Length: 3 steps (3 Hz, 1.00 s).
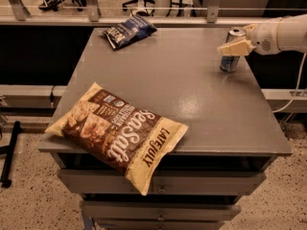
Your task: Move redbull can near brown chip bag
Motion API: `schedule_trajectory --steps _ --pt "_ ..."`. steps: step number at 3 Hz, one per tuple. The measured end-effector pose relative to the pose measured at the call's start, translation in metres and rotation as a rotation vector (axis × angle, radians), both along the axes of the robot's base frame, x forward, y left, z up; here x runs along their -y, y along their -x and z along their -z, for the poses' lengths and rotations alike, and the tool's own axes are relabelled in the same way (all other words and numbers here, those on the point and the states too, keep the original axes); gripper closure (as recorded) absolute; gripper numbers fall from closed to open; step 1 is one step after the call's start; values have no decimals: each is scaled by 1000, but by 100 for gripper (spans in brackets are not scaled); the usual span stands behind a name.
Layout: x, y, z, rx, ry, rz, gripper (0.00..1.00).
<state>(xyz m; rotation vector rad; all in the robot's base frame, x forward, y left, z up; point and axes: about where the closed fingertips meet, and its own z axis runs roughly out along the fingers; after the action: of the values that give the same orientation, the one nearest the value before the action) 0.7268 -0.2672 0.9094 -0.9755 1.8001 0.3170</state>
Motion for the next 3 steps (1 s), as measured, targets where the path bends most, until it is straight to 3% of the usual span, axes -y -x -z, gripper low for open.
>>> schedule_trajectory --steps 1,2,3 --pt "-8 2 -12 21 -43 -25 79" --pt "-28 13 -43 44 -88 -97 100" --pt "-33 14 -42 39 -96 -107 100"
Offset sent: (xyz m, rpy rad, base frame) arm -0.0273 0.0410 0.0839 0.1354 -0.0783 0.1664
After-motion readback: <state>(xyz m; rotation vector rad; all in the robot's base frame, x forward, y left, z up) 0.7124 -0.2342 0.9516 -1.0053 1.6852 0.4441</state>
